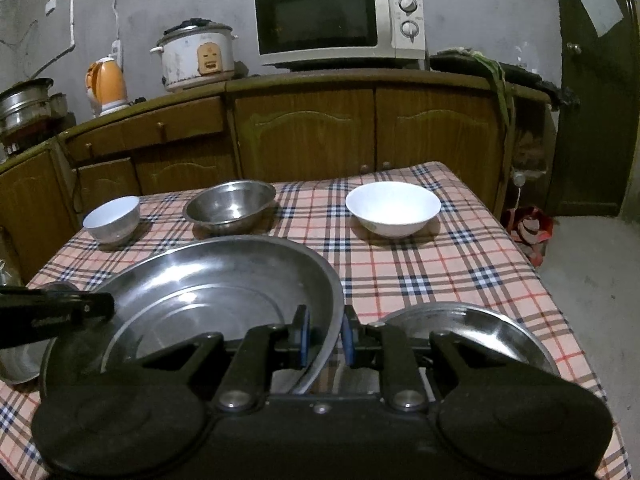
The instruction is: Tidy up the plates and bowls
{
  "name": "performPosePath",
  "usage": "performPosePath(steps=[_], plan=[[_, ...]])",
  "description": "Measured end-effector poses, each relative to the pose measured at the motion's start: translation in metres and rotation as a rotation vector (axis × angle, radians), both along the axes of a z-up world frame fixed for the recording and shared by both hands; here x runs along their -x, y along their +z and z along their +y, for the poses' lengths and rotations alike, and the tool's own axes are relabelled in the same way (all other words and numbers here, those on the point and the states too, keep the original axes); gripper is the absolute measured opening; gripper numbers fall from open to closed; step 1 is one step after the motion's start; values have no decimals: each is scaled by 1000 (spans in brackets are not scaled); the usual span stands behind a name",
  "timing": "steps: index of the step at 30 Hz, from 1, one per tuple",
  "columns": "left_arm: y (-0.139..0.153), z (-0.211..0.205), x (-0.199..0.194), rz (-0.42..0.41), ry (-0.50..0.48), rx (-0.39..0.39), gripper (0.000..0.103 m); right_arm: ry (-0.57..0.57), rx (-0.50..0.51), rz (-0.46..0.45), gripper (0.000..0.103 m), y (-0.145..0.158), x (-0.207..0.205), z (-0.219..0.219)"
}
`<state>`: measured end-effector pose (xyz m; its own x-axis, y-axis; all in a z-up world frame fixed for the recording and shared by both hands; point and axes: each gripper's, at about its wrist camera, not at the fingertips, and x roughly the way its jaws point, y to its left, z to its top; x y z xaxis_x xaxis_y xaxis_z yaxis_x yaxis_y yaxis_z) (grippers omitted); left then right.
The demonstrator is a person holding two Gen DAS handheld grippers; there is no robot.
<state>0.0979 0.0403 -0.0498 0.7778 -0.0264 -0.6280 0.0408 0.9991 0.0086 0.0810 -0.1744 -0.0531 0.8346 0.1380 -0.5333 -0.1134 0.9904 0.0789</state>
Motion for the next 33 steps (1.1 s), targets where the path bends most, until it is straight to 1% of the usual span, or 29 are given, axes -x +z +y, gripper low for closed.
performPosePath(steps=[16,23,33], plan=[[-33,0,-11,54,1,-27,18,-4,3,62,22,-38,-15,1],[-43,6,-19,65,21,-43,18,12,-3,77,22,-52,-26,10],[-50,23,-34,63,55,-62,18,52,-4,80,23,-61,-51,33]])
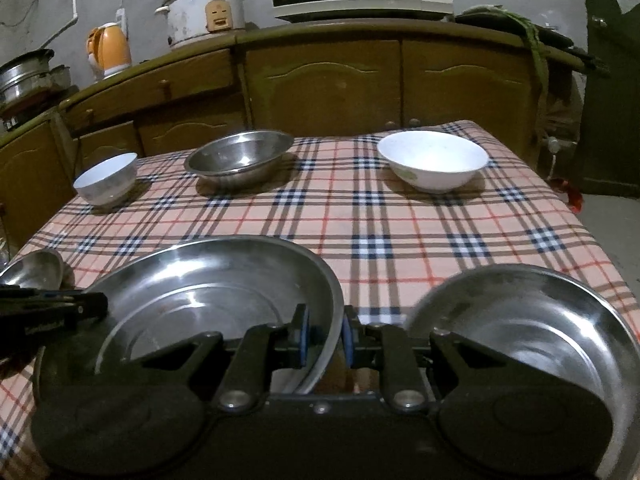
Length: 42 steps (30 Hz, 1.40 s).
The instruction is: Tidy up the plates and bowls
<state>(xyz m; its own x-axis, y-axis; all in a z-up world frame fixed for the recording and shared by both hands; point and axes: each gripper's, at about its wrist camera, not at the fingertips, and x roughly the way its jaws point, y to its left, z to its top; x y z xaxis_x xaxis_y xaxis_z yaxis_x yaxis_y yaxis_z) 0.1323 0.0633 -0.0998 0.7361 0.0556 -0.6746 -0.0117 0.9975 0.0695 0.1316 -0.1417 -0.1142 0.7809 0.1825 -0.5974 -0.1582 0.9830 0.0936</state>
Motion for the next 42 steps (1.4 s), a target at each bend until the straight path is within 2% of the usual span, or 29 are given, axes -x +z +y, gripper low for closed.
performPosePath(steps=[21,37,42], plan=[[-11,21,-41,-8,21,7,18,22,18,2,23,-11,-48,26],[-23,24,-44,9,22,27,19,6,27,13,24,-19,-53,28],[-22,25,-44,13,30,35,21,-20,66,-4,26,-17,-51,29]])
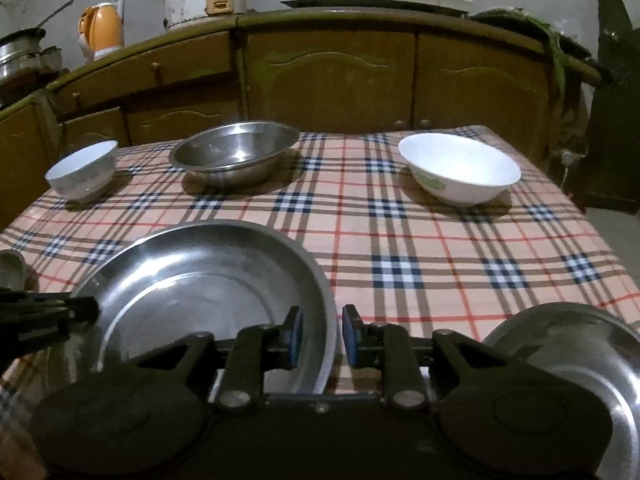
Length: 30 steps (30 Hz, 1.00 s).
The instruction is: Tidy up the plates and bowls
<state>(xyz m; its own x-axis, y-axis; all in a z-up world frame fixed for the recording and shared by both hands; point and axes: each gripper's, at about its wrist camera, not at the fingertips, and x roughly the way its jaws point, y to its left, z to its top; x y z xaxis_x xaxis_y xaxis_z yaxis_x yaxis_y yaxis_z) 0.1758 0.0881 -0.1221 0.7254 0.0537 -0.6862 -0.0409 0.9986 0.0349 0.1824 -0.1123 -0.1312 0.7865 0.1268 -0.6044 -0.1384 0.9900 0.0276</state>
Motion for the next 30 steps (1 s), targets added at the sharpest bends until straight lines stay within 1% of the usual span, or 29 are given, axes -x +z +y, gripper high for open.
performPosePath(steps=[5,7,8,9,10,11,12,15,17,19,20,21,23,24,25,29,30], plan=[[5,5,4,2,25,12,22,-39,-11,-23,31,11,5,-8],[9,6,8,-5,34,13,22,-44,-15,-41,37,18,10,-11],[11,6,9,-7,39,14,22,-44,-18,-54,42,22,13,-12],[14,7,11,-7,44,15,22,-44,-22,-64,50,26,16,-14],[16,7,13,-7,49,15,23,-46,-26,-75,54,30,19,-15],[18,7,15,-10,54,17,23,-49,-28,-85,62,33,22,-16],[21,6,18,-13,58,19,26,-53,-30,-96,67,37,26,-18],[30,3,26,-24,62,21,31,-55,-37,-117,70,47,37,-23],[35,1,31,-36,54,25,37,-57,-41,-130,73,52,45,-27],[43,-4,38,-57,46,31,46,-63,-54,-143,79,58,52,-32],[45,-7,41,-63,42,36,48,-78,-58,-149,80,61,56,-35],[49,-10,44,-68,34,44,51,-87,-61,-153,80,63,60,-38],[53,-15,47,-74,19,51,53,-96,-69,-155,80,67,65,-43],[56,-19,50,-81,10,53,57,-102,-69,-159,80,69,68,-46],[57,-22,52,-84,6,54,65,-111,-67,-162,80,70,70,-47],[65,-32,59,-102,-14,64,74,-142,-28,-182,80,75,82,-52],[66,-35,60,-108,-18,64,77,-150,-17,-188,81,76,85,-52]])
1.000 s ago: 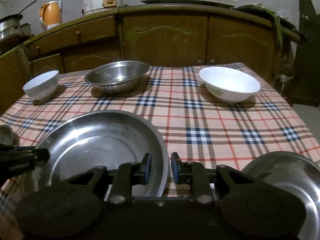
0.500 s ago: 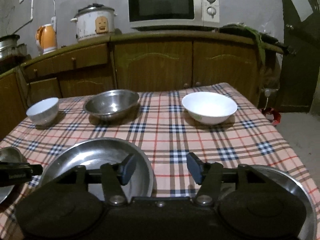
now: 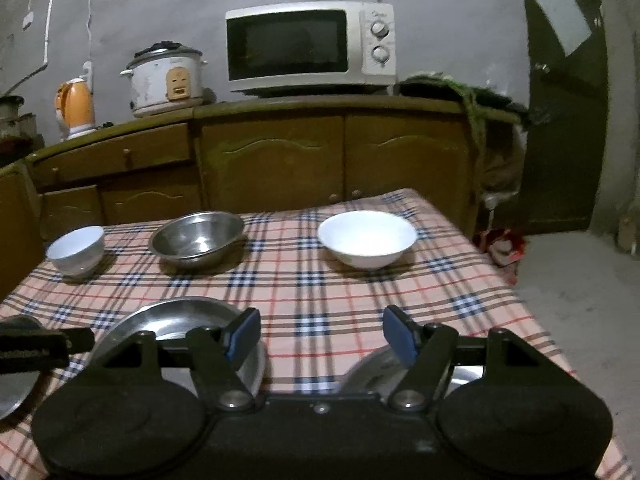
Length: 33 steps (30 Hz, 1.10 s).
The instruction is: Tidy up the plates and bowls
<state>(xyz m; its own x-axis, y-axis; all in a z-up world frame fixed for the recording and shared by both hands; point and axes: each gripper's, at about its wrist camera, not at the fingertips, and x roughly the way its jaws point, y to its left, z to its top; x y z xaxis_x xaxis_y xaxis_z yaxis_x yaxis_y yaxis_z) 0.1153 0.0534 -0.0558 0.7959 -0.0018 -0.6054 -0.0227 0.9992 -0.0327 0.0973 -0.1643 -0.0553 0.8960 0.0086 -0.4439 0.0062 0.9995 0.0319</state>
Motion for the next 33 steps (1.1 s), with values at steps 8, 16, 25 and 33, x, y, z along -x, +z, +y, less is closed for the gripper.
performPosePath(steps=[8,16,25,33], plan=[[9,-15,12,-27,-32,20,89,-9,12,-44,81,6,18,-12],[9,-34,15,-19,-99,34,95,-75,12,-13,81,3,28,-36],[-5,-58,13,14,-176,27,95,-174,3,30,81,-9,34,-73],[-14,-85,7,33,-262,20,95,-235,-6,77,81,-23,36,-102]])
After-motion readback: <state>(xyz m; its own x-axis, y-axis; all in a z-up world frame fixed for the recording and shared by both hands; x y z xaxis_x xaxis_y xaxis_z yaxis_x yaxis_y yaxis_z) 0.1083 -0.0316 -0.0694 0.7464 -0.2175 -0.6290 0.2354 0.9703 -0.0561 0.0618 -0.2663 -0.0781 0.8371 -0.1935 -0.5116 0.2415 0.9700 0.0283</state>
